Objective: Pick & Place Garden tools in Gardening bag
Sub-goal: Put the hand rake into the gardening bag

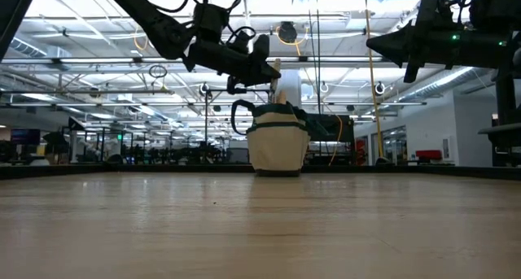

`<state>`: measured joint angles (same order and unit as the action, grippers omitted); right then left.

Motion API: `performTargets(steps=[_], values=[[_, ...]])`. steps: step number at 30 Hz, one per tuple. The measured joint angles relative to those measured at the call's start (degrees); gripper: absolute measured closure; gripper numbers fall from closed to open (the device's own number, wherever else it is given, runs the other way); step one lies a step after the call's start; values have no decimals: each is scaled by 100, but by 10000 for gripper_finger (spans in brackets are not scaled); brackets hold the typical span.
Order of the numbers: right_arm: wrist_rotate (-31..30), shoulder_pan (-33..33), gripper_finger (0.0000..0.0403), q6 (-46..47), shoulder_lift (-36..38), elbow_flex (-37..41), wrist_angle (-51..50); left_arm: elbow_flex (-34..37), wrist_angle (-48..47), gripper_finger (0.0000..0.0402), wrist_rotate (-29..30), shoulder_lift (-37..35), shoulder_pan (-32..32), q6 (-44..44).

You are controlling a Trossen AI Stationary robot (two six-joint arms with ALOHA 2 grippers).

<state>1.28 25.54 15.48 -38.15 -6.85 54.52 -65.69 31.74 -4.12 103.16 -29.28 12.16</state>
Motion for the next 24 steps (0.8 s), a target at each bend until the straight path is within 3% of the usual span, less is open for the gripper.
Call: performTargets(steps=[8, 17, 24], values=[[2, 0, 403, 29, 2, 2, -6, -2, 634, 339, 19, 401, 39, 254], [2, 0, 403, 30, 0, 0, -13, -2, 566, 339, 144, 371, 77, 364], [2, 0, 403, 29, 0, 2, -45, 0, -93, 339, 434, 387, 273, 298]])
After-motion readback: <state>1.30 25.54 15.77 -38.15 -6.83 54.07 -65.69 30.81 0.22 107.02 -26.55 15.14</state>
